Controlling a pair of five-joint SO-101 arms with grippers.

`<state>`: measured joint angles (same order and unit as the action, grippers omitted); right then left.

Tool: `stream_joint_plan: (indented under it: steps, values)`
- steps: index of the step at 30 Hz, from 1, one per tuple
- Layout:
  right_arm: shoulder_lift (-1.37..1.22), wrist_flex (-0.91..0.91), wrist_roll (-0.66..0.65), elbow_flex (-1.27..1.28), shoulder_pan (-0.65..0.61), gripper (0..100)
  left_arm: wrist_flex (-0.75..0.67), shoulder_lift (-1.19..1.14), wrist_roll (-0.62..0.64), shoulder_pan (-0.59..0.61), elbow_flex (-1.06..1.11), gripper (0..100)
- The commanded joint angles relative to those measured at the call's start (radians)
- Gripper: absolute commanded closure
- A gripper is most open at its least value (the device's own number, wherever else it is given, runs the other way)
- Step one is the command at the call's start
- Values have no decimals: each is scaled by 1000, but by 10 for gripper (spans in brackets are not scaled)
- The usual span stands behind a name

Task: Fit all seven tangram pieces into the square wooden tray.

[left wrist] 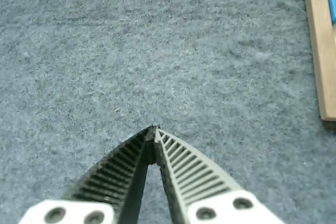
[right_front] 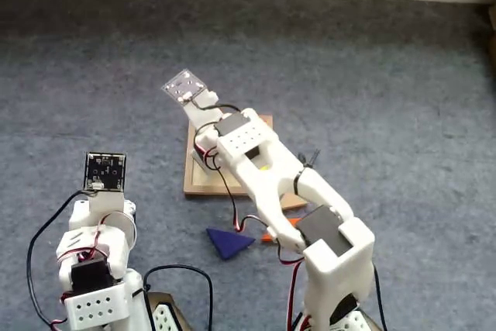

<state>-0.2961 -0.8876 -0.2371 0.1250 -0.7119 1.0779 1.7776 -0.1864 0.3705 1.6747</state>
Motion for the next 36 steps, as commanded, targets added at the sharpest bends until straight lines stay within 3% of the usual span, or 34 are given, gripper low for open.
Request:
stream_joint_plan:
  steps: [1,7,13,20,23,30,36]
  values:
    - [21,13,-9,-59,18,820,-17,27,-11,-16,21,992]
    - [18,13,-9,-53,12,813,-17,27,-11,-16,21,992]
    - [16,16,-3,-53,12,704,-17,27,-11,-16,21,992]
    - [24,-56,-9,-59,13,707,-17,27,-11,-16,21,992]
    - [39,-151,-9,-101,13,763,-17,27,-11,-16,21,992]
    - [28,-163,-9,-140,15,996,-17,27,-11,-16,21,992]
    - [-87,-91,-11,-145,24,991,-17,27,-11,-16,21,993]
